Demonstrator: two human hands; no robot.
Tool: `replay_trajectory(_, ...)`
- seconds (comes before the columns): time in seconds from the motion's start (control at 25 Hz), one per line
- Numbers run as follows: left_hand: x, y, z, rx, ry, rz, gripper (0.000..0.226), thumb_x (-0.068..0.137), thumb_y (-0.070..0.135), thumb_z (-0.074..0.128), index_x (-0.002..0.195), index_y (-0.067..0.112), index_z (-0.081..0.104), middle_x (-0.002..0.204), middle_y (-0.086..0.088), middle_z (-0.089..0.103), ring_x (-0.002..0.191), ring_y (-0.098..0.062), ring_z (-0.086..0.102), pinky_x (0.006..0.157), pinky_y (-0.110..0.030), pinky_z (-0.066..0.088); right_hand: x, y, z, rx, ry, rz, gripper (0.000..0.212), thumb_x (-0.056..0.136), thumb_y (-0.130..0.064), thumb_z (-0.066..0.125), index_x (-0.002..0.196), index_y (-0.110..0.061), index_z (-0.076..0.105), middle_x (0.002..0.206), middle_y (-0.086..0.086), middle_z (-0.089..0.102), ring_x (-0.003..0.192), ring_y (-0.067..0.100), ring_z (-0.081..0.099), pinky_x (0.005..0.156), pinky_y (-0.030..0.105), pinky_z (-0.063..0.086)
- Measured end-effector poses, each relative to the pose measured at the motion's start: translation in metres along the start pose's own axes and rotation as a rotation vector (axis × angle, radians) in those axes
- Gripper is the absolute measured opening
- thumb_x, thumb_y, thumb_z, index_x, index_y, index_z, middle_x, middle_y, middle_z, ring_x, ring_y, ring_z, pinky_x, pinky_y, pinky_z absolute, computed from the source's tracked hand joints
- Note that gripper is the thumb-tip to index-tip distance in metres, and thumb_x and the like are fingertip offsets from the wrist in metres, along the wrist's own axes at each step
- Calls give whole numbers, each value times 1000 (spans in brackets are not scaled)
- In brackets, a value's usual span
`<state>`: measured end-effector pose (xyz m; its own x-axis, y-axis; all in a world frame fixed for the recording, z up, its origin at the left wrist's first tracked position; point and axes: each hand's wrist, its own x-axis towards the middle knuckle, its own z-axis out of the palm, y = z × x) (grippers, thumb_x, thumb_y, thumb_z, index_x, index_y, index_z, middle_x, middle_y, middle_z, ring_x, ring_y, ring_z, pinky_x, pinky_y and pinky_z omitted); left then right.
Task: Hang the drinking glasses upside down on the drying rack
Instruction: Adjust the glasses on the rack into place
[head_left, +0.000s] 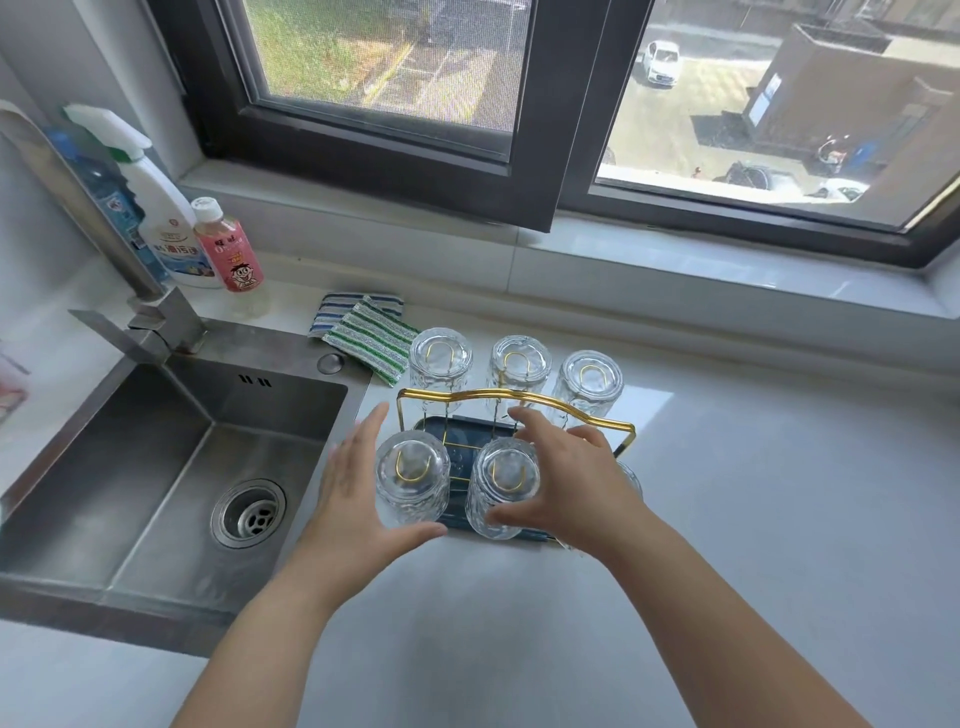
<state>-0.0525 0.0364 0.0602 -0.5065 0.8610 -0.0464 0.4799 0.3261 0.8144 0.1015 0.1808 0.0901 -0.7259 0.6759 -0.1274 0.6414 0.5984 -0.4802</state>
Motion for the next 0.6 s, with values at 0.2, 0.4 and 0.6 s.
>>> replay_trajectory(0.2,14,43,9,367,-84,387,101,62,46,77,142,30,18,146,18,22,132,11,-10,108,-15,-19,-3,6,-7,-57,10,-37,103,54,-53,80,138,-31,23,135,-6,51,123,18,37,104,29,19)
replay_trajectory(0.4,29,64,30,468,-173,393,91,67,52,71,140,27,22,141,7,35,132,-9,17,107,-21,-1,-23,33,-33,66,98,-34,83,51,-40,85,125,-29,47,121,-9,59,112,13,49,99,30,35)
replay_trajectory(0.6,39,88,81,428,-352,425,93,71,44,72,143,21,18,147,0,33,135,-18,21,109,-24,3,-51,80,-29,320,14,159,89,52,-35,87,125,-39,37,124,-13,48,113,4,47,93,24,38)
